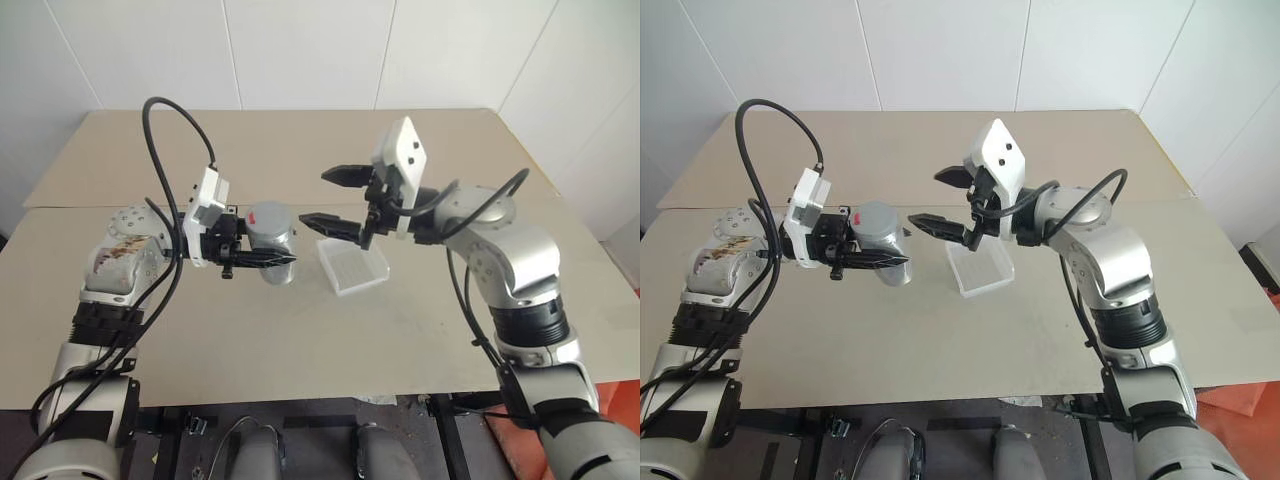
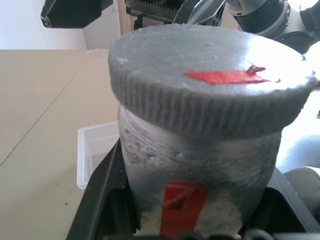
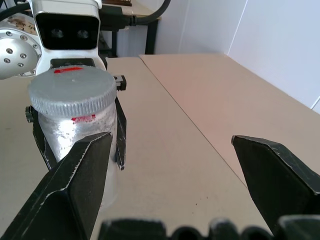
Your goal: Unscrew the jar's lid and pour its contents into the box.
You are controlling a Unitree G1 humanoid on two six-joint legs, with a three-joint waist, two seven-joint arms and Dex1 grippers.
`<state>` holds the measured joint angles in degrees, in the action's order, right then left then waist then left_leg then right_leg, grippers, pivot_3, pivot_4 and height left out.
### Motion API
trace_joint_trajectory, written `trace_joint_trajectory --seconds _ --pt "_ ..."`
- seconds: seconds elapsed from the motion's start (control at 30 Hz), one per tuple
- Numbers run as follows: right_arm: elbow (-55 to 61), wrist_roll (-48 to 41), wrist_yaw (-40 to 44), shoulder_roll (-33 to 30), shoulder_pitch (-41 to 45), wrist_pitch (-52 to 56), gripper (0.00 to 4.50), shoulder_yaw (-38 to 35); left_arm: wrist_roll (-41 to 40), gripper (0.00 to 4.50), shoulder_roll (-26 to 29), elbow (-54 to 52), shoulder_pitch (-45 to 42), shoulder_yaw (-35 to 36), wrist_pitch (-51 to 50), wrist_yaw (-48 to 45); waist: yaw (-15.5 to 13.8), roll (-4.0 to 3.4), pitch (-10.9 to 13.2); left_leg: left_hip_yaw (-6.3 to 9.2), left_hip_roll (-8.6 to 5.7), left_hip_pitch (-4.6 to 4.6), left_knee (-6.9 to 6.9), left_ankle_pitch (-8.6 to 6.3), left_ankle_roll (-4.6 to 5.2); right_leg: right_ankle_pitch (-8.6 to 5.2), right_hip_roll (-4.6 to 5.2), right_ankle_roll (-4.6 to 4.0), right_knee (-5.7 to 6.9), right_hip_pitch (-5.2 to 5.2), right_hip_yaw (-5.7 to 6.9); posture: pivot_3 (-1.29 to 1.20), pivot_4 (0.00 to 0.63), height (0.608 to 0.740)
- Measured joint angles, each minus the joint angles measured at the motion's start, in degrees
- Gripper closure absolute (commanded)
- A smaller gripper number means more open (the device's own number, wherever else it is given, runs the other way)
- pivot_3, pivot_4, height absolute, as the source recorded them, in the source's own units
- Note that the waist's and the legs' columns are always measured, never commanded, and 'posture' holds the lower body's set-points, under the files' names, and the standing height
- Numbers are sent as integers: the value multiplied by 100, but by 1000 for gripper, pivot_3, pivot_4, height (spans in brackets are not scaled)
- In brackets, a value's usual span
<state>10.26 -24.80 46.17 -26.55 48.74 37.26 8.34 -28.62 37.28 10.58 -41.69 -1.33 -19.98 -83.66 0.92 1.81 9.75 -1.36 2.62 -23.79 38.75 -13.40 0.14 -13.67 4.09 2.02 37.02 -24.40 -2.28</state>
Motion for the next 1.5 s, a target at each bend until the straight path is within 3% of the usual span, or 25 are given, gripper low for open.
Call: trace_joint_trajectory --seconds 0.5,1.0,1.5 --pt "870 -365 20 81 -134 438 31 25 156 2569 -246 158 -11 -7 75 213 -7 0 0 0 0 0 1 0 0 0 0 0 1 0 0 0 150 740" --pt "657 -302 -183 674 233 637 31 425 187 2569 -381 158 -26 -83 86 249 -3 0 0 1 0 0 1 0 0 0 0 0 4 0 1 0 150 740" --pt "357 -233 -232 787 323 672 31 458 187 2569 -351 157 -26 -83 85 213 -2 0 0 1 0 0 0 0 0 0 0 0 5 0 1 0 150 740"
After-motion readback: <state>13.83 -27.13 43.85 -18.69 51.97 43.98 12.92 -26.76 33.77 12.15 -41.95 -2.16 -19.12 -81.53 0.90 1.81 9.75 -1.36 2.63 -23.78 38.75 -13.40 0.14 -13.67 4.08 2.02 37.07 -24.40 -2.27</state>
